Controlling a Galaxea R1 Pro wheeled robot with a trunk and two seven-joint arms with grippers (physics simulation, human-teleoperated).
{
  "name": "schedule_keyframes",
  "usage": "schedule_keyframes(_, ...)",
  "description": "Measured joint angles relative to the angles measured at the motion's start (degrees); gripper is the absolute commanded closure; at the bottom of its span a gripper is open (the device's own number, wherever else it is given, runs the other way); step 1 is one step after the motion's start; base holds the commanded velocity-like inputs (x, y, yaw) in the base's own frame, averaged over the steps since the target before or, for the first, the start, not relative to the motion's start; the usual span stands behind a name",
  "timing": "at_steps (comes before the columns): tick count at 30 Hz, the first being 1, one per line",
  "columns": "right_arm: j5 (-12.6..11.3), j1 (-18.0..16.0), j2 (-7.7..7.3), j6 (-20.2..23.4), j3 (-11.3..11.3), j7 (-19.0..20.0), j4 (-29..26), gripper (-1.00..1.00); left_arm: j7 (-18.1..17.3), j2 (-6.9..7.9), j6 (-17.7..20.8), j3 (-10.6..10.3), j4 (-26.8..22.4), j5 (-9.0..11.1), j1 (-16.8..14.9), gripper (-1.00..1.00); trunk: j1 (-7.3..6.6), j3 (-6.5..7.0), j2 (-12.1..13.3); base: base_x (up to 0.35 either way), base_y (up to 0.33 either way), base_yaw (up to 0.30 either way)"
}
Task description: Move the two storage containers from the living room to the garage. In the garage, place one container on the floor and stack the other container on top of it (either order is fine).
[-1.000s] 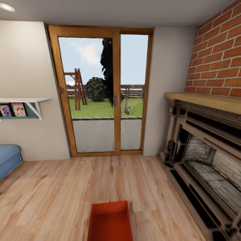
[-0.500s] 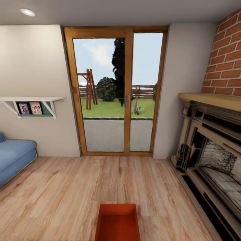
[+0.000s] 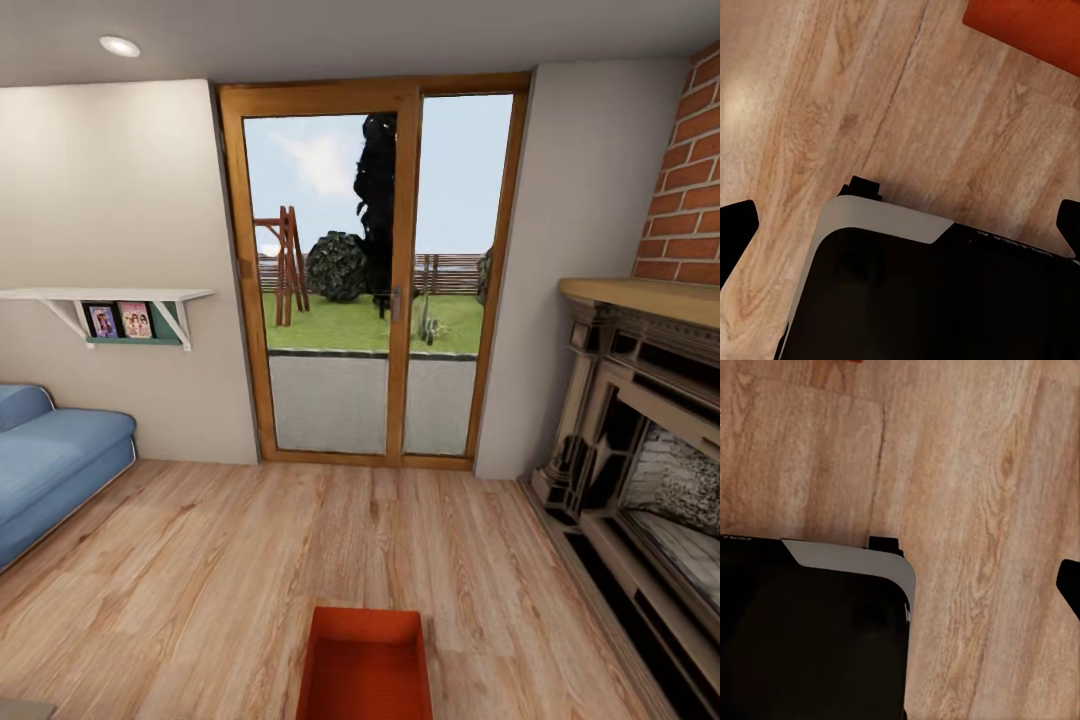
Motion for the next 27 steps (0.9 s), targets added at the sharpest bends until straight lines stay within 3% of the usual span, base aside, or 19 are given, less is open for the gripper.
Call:
schedule_keyframes(10,0.03,-0.02,0.0,0.0,0.13,0.07,0.0,-1.0,0.0,0.0,0.0,-0.02,0.0,0.0,0.0,-1.0,-0.01,0.0,0.0,0.014,0.0,0.0)
schedule_keyframes(20,0.03,-0.01,0.0,-0.18,0.09,-0.3,0.0,-1.0,0.0,0.0,-0.01,0.0,0.0,0.0,0.01,-1.0,-0.02,0.0,-0.01,0.233,0.0,-0.001)
schedule_keyframes(27,-0.11,0.01,0.07,-0.27,-0.26,-0.44,-0.01,-1.0,0.0,-0.01,-0.01,0.0,0.01,-0.01,-0.01,-1.0,0.0,0.0,0.0,0.04,0.0,-0.158)
